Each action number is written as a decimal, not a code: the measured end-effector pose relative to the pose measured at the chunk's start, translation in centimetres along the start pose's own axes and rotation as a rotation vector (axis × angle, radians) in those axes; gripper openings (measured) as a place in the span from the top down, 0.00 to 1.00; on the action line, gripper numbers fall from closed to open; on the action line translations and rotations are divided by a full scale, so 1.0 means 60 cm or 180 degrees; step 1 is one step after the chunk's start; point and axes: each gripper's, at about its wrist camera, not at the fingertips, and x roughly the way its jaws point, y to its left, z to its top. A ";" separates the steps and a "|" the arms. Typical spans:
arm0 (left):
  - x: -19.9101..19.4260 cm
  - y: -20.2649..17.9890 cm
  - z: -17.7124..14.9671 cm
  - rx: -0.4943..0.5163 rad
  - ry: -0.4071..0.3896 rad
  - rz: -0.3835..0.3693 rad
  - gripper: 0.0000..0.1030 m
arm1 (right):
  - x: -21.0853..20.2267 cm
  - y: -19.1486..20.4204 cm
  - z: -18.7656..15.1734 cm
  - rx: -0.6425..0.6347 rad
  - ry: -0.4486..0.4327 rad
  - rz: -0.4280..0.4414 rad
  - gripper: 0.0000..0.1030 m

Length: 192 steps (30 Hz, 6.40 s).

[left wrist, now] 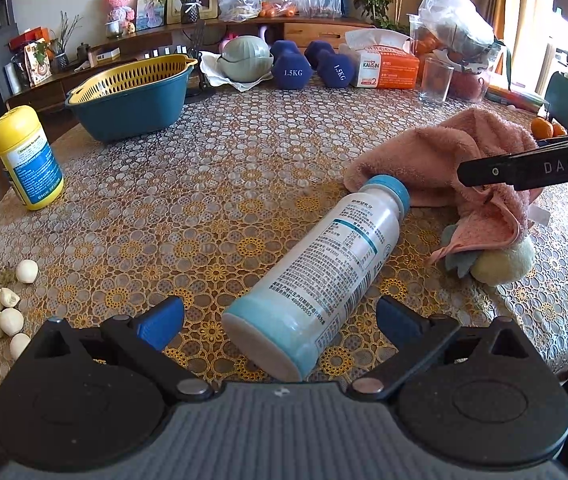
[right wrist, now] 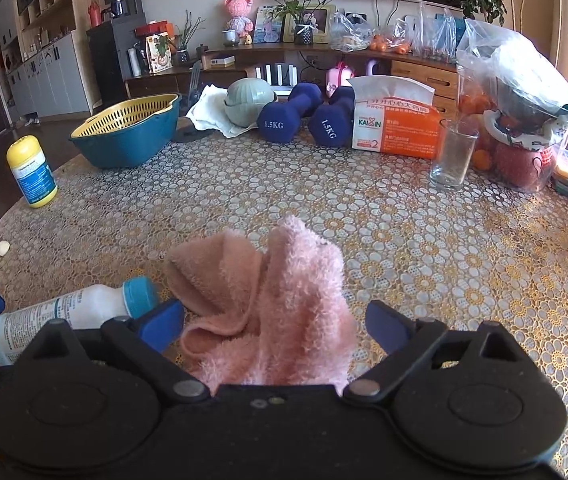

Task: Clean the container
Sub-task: 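Reach the right gripper to the pink towel and close on it, then lift the pink towel with the right gripper while the left gripper grasps the white bottle, then rub the towel over the bottle with the right gripper while the left holds it, then wrap the towel around the bottle body with the right gripper and rub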

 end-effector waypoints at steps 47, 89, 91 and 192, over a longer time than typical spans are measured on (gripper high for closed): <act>-0.036 -0.061 -0.026 0.0534 -0.0175 -0.0015 0.43 | -0.146 0.184 -0.006 -0.0685 -0.0325 0.0977 0.80; -0.019 -0.042 -0.020 0.0514 -0.0010 -0.0355 0.48 | 0.014 0.088 0.026 -0.0305 -0.0053 0.0525 0.81; -0.024 -0.045 -0.015 0.0512 0.0002 -0.0352 0.48 | 0.004 0.089 0.025 -0.0302 -0.0103 0.0538 0.81; -0.065 -0.028 -0.027 0.0681 -0.0110 -0.0374 0.49 | 0.036 0.144 0.033 -0.1014 -0.0074 0.0552 0.82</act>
